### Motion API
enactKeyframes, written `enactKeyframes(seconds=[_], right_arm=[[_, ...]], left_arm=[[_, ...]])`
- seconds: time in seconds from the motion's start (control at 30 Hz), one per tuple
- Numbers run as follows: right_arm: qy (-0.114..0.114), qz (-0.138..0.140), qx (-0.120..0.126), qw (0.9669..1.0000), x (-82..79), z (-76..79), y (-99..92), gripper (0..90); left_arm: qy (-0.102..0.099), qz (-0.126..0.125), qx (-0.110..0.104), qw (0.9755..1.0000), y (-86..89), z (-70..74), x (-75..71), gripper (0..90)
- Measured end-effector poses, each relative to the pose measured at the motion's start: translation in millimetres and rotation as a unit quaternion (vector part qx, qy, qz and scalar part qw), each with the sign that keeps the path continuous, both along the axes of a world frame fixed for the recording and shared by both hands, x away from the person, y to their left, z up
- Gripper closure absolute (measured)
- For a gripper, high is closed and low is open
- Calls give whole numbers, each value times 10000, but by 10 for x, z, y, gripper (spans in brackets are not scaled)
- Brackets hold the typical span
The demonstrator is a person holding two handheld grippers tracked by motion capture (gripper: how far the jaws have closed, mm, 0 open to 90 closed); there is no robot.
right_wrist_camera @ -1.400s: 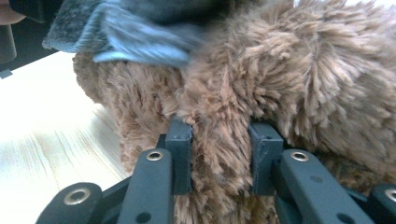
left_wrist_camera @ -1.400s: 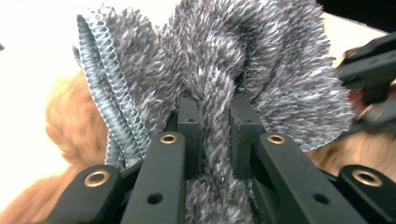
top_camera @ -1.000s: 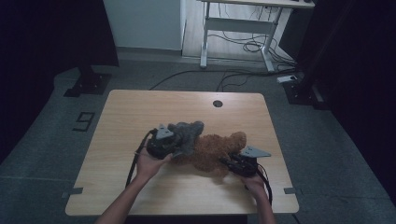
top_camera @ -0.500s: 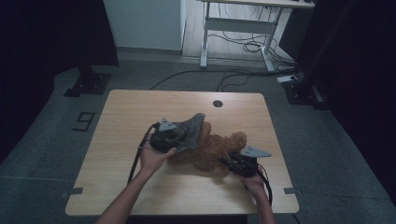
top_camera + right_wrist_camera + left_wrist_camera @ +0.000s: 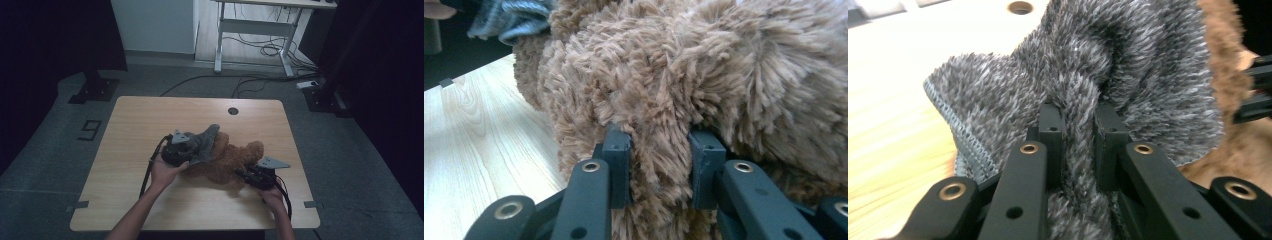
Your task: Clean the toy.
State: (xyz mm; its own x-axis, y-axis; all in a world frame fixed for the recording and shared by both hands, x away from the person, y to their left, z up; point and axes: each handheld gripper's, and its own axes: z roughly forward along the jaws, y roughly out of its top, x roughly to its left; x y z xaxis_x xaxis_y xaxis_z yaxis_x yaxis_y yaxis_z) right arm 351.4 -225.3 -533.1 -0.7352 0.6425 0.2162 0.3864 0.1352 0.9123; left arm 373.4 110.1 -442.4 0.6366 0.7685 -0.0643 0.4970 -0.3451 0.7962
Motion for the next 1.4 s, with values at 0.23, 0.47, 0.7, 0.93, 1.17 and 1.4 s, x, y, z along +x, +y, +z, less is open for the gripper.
enactKeyframes(seconds=[0.23,0.47,0.7,0.93,1.17,1.4], right_arm=[[26,-13,16,10000,5,-4,-9,681],[35,-50,31,10000,7,-9,-14,681],[-34,-132,-9,9999,-10,-5,9,686],[-156,-201,-37,9997,-32,-7,62,692],[-130,-192,-41,9997,-23,-15,55,692],[-126,-177,-9,9998,-16,-21,44,692]], left_arm=[[-38,178,-99,9998,262,56,-97,779],[-329,-349,-270,9985,-200,378,-177,778],[-239,-965,-151,9949,-1124,504,-35,778],[279,-1164,286,9924,-1698,162,204,777],[445,-1110,90,9928,-1584,-27,252,776],[263,-780,177,9965,-1197,11,250,776]])
